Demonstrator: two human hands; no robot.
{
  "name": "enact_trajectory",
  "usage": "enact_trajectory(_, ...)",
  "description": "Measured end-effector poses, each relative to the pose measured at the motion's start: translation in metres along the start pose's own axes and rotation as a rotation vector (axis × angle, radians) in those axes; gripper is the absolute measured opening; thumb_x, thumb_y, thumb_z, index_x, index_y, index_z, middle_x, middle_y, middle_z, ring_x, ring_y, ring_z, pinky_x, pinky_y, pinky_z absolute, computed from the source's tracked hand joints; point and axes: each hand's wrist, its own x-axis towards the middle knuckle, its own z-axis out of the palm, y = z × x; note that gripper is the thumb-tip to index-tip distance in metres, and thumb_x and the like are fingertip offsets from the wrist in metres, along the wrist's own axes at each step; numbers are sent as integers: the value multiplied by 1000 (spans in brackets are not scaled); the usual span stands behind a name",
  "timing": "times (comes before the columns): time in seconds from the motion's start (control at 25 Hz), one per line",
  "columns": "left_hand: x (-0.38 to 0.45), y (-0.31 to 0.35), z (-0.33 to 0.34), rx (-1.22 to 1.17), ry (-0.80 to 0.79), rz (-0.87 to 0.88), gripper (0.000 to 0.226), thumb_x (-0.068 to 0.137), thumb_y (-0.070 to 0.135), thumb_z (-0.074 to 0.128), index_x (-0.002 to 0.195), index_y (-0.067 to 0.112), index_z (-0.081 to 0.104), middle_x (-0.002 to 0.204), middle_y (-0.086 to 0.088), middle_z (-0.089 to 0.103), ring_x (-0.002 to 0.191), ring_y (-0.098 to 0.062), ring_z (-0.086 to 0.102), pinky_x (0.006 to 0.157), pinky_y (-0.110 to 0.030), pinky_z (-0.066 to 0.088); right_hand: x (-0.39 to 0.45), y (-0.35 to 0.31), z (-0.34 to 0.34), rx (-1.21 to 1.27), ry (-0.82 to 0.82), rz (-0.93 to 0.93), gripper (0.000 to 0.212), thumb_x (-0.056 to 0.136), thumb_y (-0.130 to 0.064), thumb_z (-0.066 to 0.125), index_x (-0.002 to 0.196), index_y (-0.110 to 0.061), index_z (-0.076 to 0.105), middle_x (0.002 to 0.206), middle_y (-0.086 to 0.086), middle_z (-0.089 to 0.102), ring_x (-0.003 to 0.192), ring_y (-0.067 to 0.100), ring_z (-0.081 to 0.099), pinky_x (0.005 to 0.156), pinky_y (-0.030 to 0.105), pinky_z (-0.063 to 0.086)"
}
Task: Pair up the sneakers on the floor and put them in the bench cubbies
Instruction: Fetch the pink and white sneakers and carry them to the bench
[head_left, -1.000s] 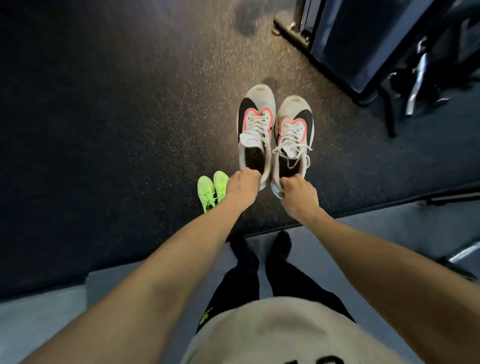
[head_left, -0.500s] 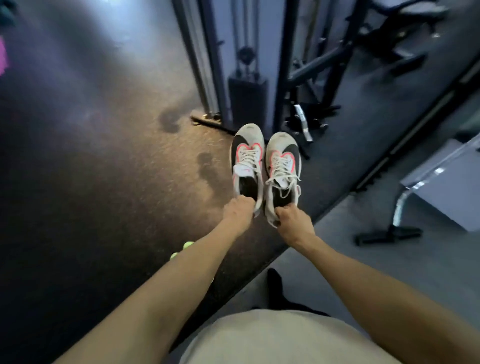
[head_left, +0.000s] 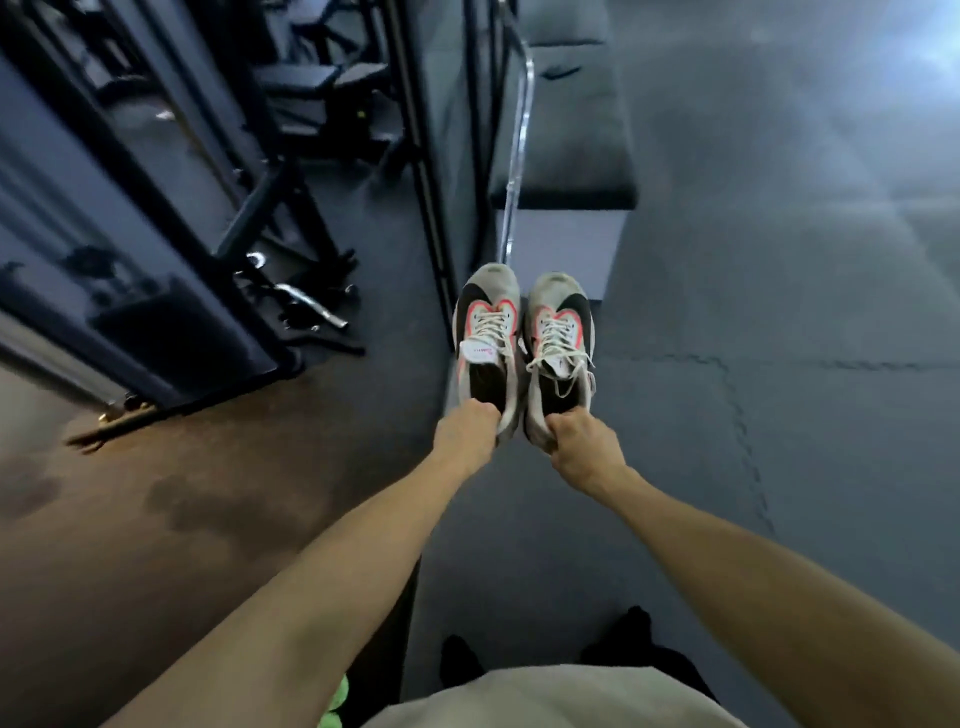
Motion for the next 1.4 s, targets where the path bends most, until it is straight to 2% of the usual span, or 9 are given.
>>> enact_trajectory(0.08, 21, 55, 3, 19, -4, 79, 13, 91, 8, 58, 102, 9, 66, 103, -12, 62, 97, -34, 64, 70, -39, 48, -10, 54, -16, 22, 28, 64, 7, 85, -9, 55, 89, -11, 61, 101, 15, 57, 88, 39, 62, 67, 36, 44)
enact_trajectory(0.12, 35, 105, 5, 29, -7, 134, 11, 91, 7, 58, 100, 8, 65, 102, -13, 62, 95, -34, 64, 69, -38, 46, -22, 100, -30, 26, 43, 120, 7, 85, -9, 56, 88, -10, 61, 100, 15, 57, 88, 40, 63, 66, 37, 45)
enact_trajectory(0.36, 83, 319, 6, 39, -47, 289, 17, 93, 10, 58, 108, 8, 66, 108, -14, 62, 101, -35, 61, 79, -40, 50, -71, 289, -99, 75, 83, 294, 9, 85, -10, 54, 89, -9, 61, 100, 17, 58, 87, 39, 61, 64, 34, 38)
enact_trajectory(0.52, 126, 419, -1, 60, -48, 359, 20, 93, 11, 58, 111, 10, 66, 110, -14, 64, 102, -34, 63, 82, -41, 52, -77, 375, -137, 133, 123, 384, 13, 85, -9, 53, 74, -15, 51, 85, 12, 52, 84, 39, 61, 62, 33, 38)
enact_trajectory(0.64, 171, 485, -10, 83, -43, 421, 19, 92, 10, 58, 109, 10, 66, 109, -14, 64, 102, -35, 63, 83, -43, 52, -58, 437, -162, 152, 158, 440, 16, 85, -10, 55, 73, -17, 47, 85, 13, 52, 83, 39, 61, 62, 33, 37)
enact_trajectory(0.76, 234, 545, -18, 92, -22, 452, 18, 92, 8, 56, 107, 9, 67, 107, -15, 65, 102, -37, 63, 83, -43, 52, -19, 506, -188, 154, 187, 486, 5, 84, -12, 58, 81, -9, 60, 93, 17, 61, 85, 39, 62, 62, 33, 38)
enact_trajectory(0.84, 279, 579, -22, 98, -27, 465, 17, 93, 8, 56, 107, 8, 66, 107, -15, 64, 103, -37, 63, 83, -43, 52, 12, 547, -203, 148, 188, 513, 6, 85, -12, 59, 86, -9, 63, 95, 16, 61, 86, 38, 62, 63, 33, 39)
enact_trajectory(1.12, 445, 688, -78, 132, -45, 479, 20, 94, 7, 55, 111, 10, 65, 112, -14, 61, 106, -35, 61, 85, -44, 51, 145, 685, -279, 127, 210, 556, 10, 88, -13, 58, 90, -8, 66, 97, 15, 60, 86, 38, 61, 63, 33, 39)
enact_trajectory(1.4, 622, 780, -130, 143, -59, 441, 18, 91, 7, 58, 108, 9, 66, 108, -14, 63, 103, -35, 63, 79, -41, 50, 298, 818, -346, 131, 214, 493, 6, 85, -12, 57, 84, -9, 62, 88, 14, 56, 83, 39, 61, 61, 34, 37)
